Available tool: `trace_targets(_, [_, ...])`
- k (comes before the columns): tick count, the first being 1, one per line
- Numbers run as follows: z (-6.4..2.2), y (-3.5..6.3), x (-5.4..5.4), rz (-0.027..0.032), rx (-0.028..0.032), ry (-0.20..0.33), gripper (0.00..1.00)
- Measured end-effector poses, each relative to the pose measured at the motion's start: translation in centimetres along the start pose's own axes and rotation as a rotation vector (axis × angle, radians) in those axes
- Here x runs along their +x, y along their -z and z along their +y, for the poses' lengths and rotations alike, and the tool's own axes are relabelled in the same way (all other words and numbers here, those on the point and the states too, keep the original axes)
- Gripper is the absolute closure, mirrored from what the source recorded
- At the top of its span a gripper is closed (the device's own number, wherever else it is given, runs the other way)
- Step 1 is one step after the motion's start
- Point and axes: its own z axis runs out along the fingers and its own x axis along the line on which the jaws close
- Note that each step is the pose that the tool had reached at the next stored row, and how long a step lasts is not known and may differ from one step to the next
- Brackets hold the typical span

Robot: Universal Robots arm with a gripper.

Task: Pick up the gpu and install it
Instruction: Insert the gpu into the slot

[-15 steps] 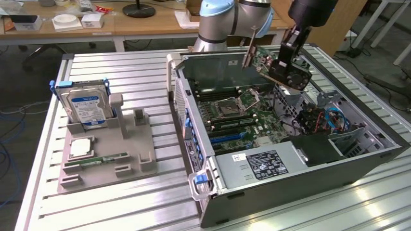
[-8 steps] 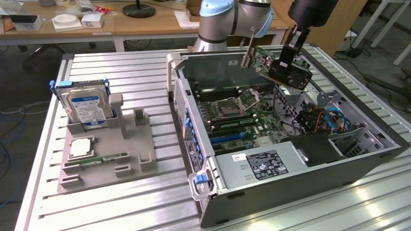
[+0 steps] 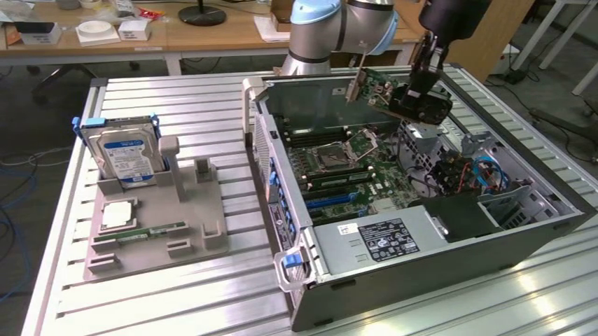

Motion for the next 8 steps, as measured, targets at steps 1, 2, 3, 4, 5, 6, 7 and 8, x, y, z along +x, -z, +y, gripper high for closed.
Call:
trace_targets(1, [0.0, 0.0, 0.0, 0.0005, -0.0002, 0.015, 0.73])
trace_targets(2, [0.0, -0.01, 0.0, 0.0009, -0.0004, 0.029, 0.73])
trace_targets(3, [0.0, -0.01, 0.0, 0.0013, -0.0006, 0.043, 0.73])
trace_targets(4, [0.0, -0.02, 0.0, 0.0017, -0.0008, 0.057, 0.73])
trace_targets(5, [0.0, -0.02, 0.0, 0.0021, -0.0011, 0.071, 0.73])
trace_targets(6, [0.0, -0.03, 0.0, 0.0025, -0.0012, 0.084, 0.73])
trace_targets(7, [0.0, -0.04, 0.0, 0.003, -0.0014, 0.099, 0.73])
trace_targets(8, [0.0, -0.04, 0.0, 0.0035, -0.0016, 0.113, 0.73])
